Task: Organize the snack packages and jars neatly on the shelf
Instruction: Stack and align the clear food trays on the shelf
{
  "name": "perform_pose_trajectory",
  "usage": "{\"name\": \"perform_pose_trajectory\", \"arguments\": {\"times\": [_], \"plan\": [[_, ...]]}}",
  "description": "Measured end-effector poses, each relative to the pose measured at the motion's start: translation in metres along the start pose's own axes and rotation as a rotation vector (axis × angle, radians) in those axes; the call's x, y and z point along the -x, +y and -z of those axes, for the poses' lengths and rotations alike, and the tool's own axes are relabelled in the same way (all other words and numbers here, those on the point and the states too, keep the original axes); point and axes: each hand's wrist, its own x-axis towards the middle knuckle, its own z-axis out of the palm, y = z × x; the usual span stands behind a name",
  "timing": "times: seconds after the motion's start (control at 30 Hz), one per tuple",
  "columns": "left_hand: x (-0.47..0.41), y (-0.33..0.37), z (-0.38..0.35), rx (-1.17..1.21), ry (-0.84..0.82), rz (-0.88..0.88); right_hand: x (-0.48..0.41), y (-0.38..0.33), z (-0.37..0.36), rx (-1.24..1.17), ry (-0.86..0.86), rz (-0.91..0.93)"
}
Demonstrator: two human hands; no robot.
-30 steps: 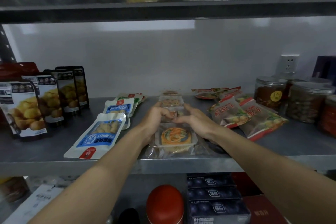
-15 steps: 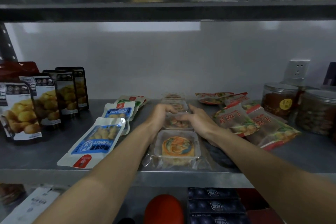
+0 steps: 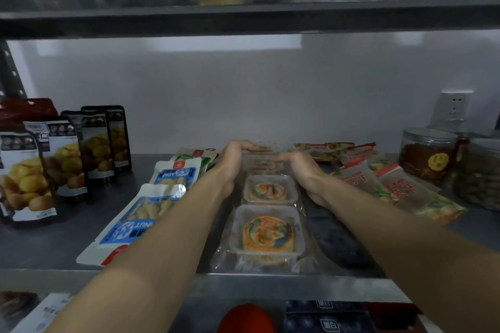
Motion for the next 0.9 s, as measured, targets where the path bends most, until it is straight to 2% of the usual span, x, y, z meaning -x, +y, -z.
{"name": "perform_pose_trajectory", "arguments": {"times": [0.13,0.4,0.57,0.7,0.8,0.9], "plan": [[-0.024,0.000,-0.003,0.006,0.018,0.038,-0.019,-0.005,0.000,0.112,-0.005,-0.018],[-0.050,-0.013,0.007,-0.046,0.059,0.099,-0.042,0.003,-0.006,0.152,-0.084,-0.065],[-0.050,-0.019,0.008,-0.167,0.055,0.106,-0.048,0.005,-0.006,0.156,-0.110,-0.067],[-0.043,-0.013,0.007,-0.240,0.059,0.113,-0.046,0.004,-0.002,0.266,-0.085,-0.062],[-0.034,-0.005,0.002,-0.396,0.130,-0.010,-0.040,-0.006,0.002,0.407,-0.041,0.071],[-0.023,0.007,0.002,-0.673,0.179,-0.205,-0.027,-0.022,0.016,0.593,0.013,0.239]]}}
